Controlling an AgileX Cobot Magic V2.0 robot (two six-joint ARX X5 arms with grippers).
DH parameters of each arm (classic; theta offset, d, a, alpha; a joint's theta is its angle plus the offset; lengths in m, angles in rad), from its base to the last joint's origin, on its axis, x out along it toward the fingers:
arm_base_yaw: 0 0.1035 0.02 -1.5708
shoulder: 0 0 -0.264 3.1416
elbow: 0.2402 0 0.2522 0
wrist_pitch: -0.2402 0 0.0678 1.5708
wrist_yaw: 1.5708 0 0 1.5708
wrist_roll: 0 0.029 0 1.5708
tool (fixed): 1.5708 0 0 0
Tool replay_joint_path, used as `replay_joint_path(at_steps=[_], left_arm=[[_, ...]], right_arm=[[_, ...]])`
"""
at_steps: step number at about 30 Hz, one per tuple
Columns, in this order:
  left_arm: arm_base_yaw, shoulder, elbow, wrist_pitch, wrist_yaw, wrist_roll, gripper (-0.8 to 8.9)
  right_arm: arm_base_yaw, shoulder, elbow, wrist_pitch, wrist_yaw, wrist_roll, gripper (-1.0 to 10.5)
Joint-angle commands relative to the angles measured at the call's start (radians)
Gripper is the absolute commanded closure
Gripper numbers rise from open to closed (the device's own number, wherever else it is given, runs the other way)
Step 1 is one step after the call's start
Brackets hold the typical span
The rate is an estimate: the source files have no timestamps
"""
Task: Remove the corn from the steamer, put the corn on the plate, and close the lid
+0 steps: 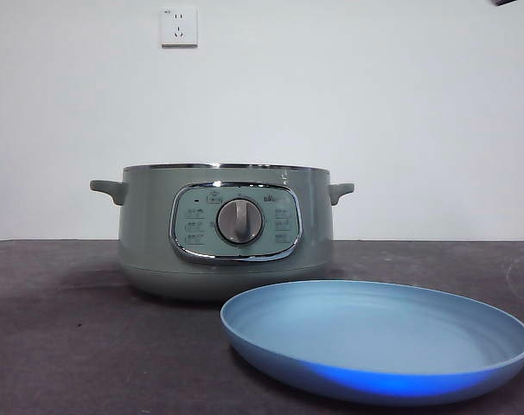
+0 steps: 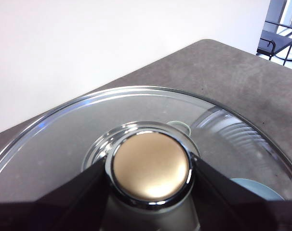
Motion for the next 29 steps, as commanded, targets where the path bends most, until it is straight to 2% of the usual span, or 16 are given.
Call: replay_joint_path(at_steps=[1,8,17,22,29], left_arm=[[-0.001,-0.072,0.018,-0.007,-0.011,0.016,8.19],[-0.001,-0.220,0.005,-0.149,-0.043,0.020,8.19],[-0.002,-0.389,-0.075,-0.269,-0.060,-0.006,8.19],[-0.002,-0.433,-0.076,-0.296,-0.061,-0.006,8.19],[-0.002,-0.449,-0.076,-0.313,-0.062,-0.007,8.19]], right_arm=[[0.026,0.037,0.001,0.082,0.013,0.055,3.5],[0.154,0.160,0.002,0.296,0.137,0.159,3.5],[0.387,0.376,0.031,0.544,0.380,0.227,3.5],[0.476,0.555,0.151,0.572,0.492,0.233,3.5],[0.526,0.841,0.424,0.519,0.571,0.250,3.5]])
